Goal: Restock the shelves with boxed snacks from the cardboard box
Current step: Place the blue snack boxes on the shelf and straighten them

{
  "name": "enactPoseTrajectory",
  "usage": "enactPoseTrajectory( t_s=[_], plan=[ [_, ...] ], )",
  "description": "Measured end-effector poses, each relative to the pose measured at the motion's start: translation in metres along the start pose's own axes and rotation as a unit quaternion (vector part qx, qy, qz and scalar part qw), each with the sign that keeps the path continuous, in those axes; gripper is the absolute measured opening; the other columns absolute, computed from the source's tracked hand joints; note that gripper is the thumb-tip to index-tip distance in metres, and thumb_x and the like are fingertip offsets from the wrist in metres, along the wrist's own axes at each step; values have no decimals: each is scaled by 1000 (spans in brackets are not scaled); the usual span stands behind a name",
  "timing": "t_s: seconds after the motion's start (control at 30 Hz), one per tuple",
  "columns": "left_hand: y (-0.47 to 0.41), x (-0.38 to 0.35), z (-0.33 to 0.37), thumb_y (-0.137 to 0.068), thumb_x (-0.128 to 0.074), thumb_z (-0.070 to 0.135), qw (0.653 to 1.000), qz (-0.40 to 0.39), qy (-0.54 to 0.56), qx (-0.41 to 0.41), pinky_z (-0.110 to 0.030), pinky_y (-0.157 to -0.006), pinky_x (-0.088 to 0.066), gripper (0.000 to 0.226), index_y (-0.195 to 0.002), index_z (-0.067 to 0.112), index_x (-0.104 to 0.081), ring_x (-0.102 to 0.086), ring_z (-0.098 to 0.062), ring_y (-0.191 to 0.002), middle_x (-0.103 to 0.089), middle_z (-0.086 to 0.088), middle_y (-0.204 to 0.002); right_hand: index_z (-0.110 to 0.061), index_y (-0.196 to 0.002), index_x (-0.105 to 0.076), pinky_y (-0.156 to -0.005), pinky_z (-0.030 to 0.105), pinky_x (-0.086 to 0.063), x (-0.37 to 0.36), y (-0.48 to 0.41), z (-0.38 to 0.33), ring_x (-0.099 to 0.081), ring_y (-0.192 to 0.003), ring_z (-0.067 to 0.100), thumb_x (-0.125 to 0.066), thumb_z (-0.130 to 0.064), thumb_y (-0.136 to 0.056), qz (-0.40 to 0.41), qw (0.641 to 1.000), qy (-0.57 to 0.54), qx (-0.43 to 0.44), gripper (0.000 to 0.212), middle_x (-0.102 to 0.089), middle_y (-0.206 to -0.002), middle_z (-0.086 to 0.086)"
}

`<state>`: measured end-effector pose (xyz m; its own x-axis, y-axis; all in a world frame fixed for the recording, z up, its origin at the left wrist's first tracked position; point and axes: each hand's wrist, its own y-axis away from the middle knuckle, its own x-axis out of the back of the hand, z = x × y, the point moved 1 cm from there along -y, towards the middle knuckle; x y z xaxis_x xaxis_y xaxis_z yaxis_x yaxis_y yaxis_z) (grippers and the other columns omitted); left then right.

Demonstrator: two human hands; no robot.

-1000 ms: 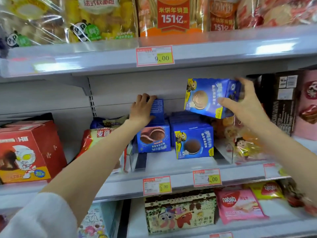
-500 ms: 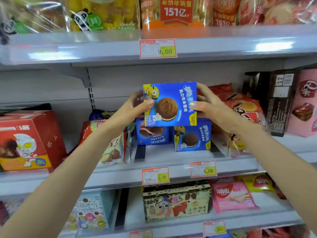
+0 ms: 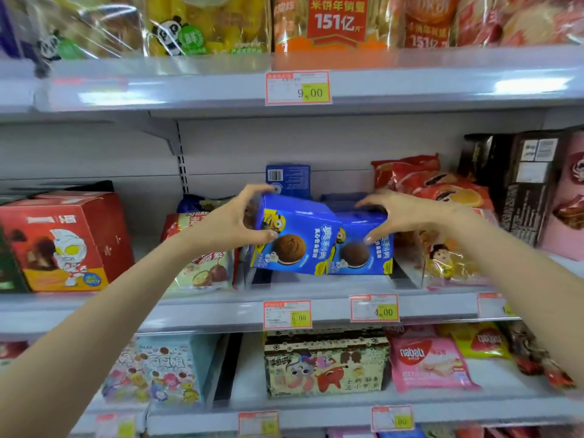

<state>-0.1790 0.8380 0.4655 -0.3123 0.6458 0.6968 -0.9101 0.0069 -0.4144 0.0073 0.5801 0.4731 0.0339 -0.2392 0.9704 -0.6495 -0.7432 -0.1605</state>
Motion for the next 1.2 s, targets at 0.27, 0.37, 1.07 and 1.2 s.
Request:
enactPoseTrajectory(
  t_s=[0.27,0.37,1.07,1.2],
  plan=[
    [-10,7,-8,-75,-76,33,990,-73,-120,17,-40,-97,-45,72,-133,36,-33,-52,-15,-110,-59,11,-108,-31,-132,-46,-96,33,-44,5,14,6,-52,-110,15,-83,-35,-66,32,996,-81,-5,75,-50,-126,-3],
    [-16,5,-7,-74,-76,35,989,-87,-118,30,-39,-94,-48,70,-129,34,-34,-56,-13,-105,-60,9,-107,-30,-127,-50,-87,27,-48,13,26,8,-58,-102,13,-84,-27,-64,106,981,-161,1,72,-55,-119,-1],
    [-22,-36,56,-73,-51,54,998,-54,23,8,-24,-104,-35,78,-141,20,-30,-42,-5,-122,-42,8,-136,-33,-114,-58,-72,10,-47,25,70,-21,-60,-95,-6,-77,-31,-59,126,936,-314,97,57,-58,-113,-14],
    [-21,-48,57,-90,-37,55,984,-9,152,95,-32,-99,-43,40,-114,26,-49,-53,-11,-111,-52,3,-126,-24,-125,-50,-96,15,-39,5,86,-32,-43,-121,2,-80,-32,-63,272,936,-127,184,70,-44,-129,-6]
  ],
)
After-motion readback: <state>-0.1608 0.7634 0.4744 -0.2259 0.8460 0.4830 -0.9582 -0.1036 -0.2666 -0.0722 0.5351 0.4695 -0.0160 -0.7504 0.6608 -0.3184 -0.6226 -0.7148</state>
